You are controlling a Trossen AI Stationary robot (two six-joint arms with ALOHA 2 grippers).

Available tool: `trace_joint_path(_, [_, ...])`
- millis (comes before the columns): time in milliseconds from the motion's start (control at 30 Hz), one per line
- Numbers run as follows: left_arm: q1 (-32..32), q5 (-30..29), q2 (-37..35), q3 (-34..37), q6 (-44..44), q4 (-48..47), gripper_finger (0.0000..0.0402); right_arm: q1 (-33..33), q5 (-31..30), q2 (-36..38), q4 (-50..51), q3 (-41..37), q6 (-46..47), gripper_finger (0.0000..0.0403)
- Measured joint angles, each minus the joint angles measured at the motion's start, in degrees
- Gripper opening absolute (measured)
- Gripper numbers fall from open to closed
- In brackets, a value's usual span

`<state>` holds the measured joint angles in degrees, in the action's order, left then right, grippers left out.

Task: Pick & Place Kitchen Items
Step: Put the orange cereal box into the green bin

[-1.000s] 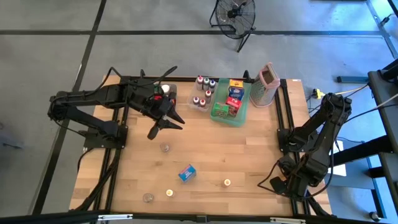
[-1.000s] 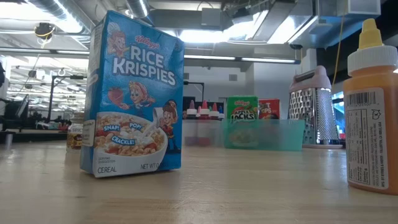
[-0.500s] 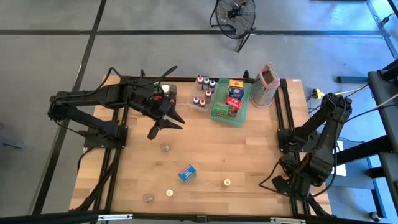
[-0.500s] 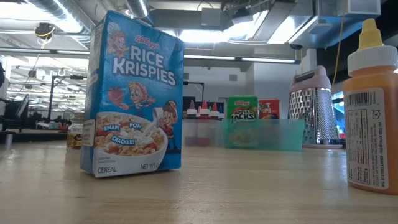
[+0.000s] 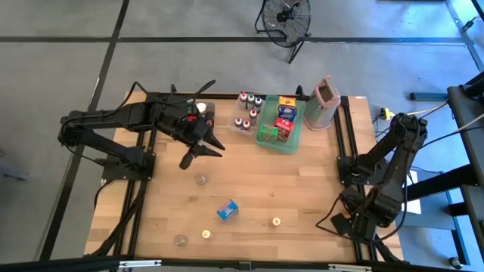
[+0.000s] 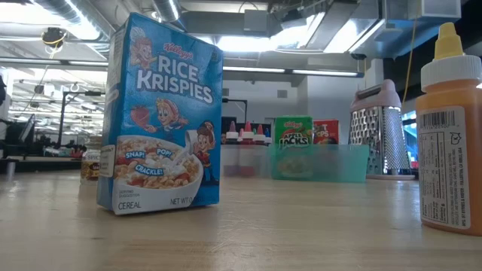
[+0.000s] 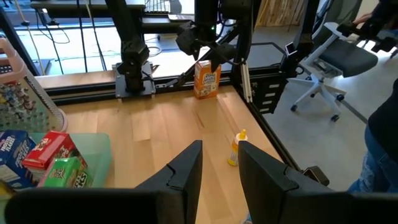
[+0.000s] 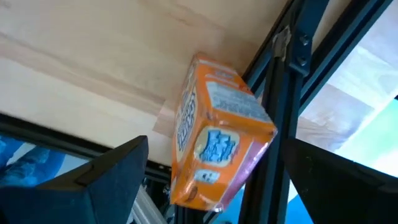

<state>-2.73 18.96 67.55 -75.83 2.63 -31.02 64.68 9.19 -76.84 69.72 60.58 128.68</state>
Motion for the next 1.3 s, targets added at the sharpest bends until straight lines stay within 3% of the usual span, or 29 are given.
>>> trace_joint_path(167, [0.0, 0.0, 0.0, 0.0, -0.4, 0.0, 0.0097, 0.0, 0.0, 0.0, 0.1, -1.9, 1.0, 0.0371])
trace_joint_path(433, [0.0, 0.0, 0.0, 0.0, -1.4, 0.0, 0.0097, 0.0, 0.0, 0.0, -8.1, -6.4, 1.4, 0.0371])
trace_joint_path(767, [0.0, 0.1, 0.0, 0.0, -2.8, 0.0, 0.0097, 0.0, 0.0, 0.0, -8.7, -7.0, 1.2, 0.0356])
trace_joint_path(1033, [1.6, 0.2, 0.0, 0.0, -3.0, 0.0, 0.0097, 0.0, 0.5, 0.0, -8.7, -7.0, 1.0, 0.0285])
trace_joint_path(1300, [3.1, 0.2, 0.0, 0.0, -2.5, -0.1, 0.0097, 0.0, 3.0, 0.0, -8.9, -7.1, 0.7, 0.0176])
